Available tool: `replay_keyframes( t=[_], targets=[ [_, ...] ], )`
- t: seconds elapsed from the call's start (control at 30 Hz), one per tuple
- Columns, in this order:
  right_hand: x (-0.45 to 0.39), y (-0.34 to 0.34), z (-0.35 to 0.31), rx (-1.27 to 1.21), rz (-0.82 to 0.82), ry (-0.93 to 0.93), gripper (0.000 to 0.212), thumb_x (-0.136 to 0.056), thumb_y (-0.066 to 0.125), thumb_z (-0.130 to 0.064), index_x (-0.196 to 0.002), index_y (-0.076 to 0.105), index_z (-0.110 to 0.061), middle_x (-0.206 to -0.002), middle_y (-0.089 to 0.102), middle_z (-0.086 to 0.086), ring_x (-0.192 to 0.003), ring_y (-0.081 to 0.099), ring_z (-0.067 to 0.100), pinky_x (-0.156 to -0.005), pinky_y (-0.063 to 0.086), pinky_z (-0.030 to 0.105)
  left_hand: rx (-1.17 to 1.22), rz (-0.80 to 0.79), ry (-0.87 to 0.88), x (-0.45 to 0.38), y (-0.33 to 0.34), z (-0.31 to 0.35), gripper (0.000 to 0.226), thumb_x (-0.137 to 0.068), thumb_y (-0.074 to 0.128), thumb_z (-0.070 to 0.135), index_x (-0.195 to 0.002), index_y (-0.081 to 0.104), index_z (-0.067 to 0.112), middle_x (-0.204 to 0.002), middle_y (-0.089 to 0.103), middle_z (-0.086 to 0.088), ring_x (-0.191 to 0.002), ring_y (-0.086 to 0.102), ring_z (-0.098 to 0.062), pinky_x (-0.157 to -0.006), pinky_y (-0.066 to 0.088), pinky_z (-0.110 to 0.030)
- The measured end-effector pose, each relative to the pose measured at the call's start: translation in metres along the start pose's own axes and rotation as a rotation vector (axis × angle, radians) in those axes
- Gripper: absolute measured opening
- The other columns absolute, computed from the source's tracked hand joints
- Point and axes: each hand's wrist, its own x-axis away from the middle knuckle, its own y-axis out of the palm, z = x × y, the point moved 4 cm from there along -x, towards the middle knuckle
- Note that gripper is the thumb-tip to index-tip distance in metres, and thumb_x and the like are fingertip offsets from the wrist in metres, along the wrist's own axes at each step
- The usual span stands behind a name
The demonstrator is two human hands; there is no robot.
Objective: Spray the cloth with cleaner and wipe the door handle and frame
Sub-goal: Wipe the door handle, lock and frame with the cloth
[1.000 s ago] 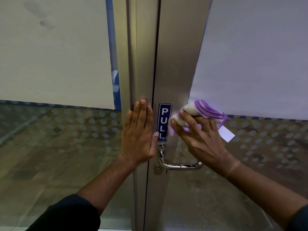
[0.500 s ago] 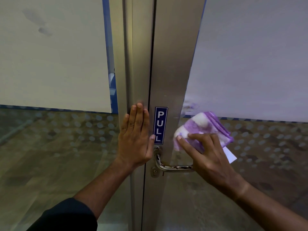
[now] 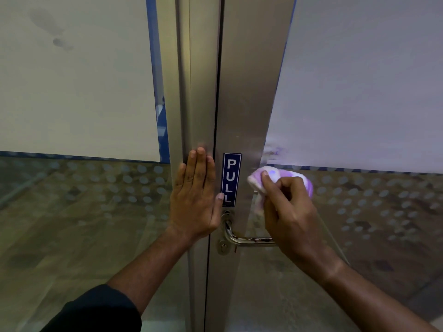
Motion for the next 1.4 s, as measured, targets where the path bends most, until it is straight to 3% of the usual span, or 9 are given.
replay_keyframes(
  t=[0.1,0.2,0.23,0.33,0.63,0.9,1.1,1.2,1.4],
  targets=[
    [-0.006,0.023,0.001,-0.022,-0.134,0.053,0.016,-0.095,0.057,-0.014,-0.108,0.066,-0.013,-0.086,0.054,0.006,-0.072,0.05,0.019,-0.059,0.043,0.032,-0.006,-0.002,0.006,0.0,0.001,-0.001,0.1,-0.083,0.056,0.034,-0.152,-0.01,0.003,-0.161,-0.021,-0.014,-0.151,-0.014,-0.028,-0.123,-0.01,-0.041],
    [-0.005,0.041,0.007,-0.032,-0.251,0.069,0.014,-0.098,0.043,-0.051,-0.088,0.045,-0.042,-0.089,0.052,-0.007,-0.078,0.049,0.009,-0.066,0.046,0.03,-0.009,-0.002,0.011,0.0,0.001,-0.001,0.098,-0.084,0.053,0.034,-0.152,-0.01,0.003,-0.161,-0.022,-0.013,-0.151,-0.014,-0.028,-0.123,-0.009,-0.041],
    [-0.004,0.039,0.01,-0.042,-0.283,0.042,0.003,-0.098,0.05,-0.042,-0.096,0.048,-0.041,-0.092,0.052,-0.004,-0.081,0.049,0.012,-0.063,0.047,0.032,-0.007,-0.002,0.012,0.0,0.001,-0.002,0.098,-0.084,0.052,0.035,-0.152,-0.011,0.003,-0.161,-0.022,-0.013,-0.151,-0.014,-0.028,-0.123,-0.009,-0.041],
    [0.004,0.037,0.013,0.081,-0.354,-0.204,0.038,-0.091,0.053,-0.003,-0.127,0.055,-0.013,-0.101,0.052,0.012,-0.089,0.049,0.026,-0.05,0.049,0.037,-0.004,-0.002,0.011,0.001,0.001,-0.001,0.097,-0.085,0.05,0.036,-0.152,-0.011,0.004,-0.16,-0.023,-0.013,-0.151,-0.015,-0.028,-0.123,-0.009,-0.041],
    [0.013,0.038,0.016,0.261,-0.563,-0.416,0.035,-0.091,0.039,-0.008,-0.119,0.061,-0.006,-0.098,0.056,0.011,-0.085,0.052,0.028,-0.053,0.029,0.032,-0.003,-0.001,0.006,0.001,0.001,-0.001,0.095,-0.085,0.047,0.037,-0.152,-0.012,0.004,-0.16,-0.024,-0.013,-0.151,-0.015,-0.027,-0.123,-0.01,-0.041],
    [0.016,0.036,0.009,0.298,-0.643,-0.394,0.022,-0.082,0.064,-0.009,-0.103,0.065,-0.002,-0.098,0.052,0.01,-0.083,0.048,0.024,-0.056,0.045,0.032,-0.004,-0.026,0.006,0.0,0.0,-0.002,0.094,-0.086,0.047,0.037,-0.152,-0.012,0.004,-0.16,-0.022,-0.013,-0.151,-0.015,-0.028,-0.123,-0.009,-0.041],
    [0.015,0.005,0.013,0.164,-0.489,-0.331,0.024,-0.087,0.052,-0.003,-0.106,0.066,-0.005,-0.091,0.054,0.011,-0.081,0.047,0.027,-0.055,0.043,0.039,0.009,-0.012,0.005,0.001,0.0,0.0,0.096,-0.084,0.051,0.035,-0.152,-0.009,0.003,-0.161,-0.02,-0.014,-0.151,-0.013,-0.029,-0.123,-0.007,-0.042],
    [0.021,-0.011,0.014,0.101,-0.376,-0.195,0.04,-0.074,0.066,0.009,-0.111,0.067,-0.007,-0.091,0.055,0.012,-0.08,0.048,0.027,-0.054,0.046,0.039,0.007,-0.004,0.005,0.0,0.001,-0.001,0.096,-0.084,0.051,0.035,-0.152,-0.009,0.003,-0.161,-0.02,-0.014,-0.151,-0.013,-0.029,-0.123,-0.009,-0.042],
    [0.015,-0.051,0.01,-0.098,0.068,0.099,0.031,-0.094,0.047,-0.01,-0.116,0.066,0.001,-0.086,0.052,0.011,-0.075,0.052,0.024,-0.072,0.039,0.017,0.001,-0.013,0.005,0.0,0.002,-0.001,0.097,-0.085,0.052,0.036,-0.152,-0.009,0.003,-0.161,-0.021,-0.014,-0.151,-0.013,-0.029,-0.123,-0.009,-0.041]
  ],
)
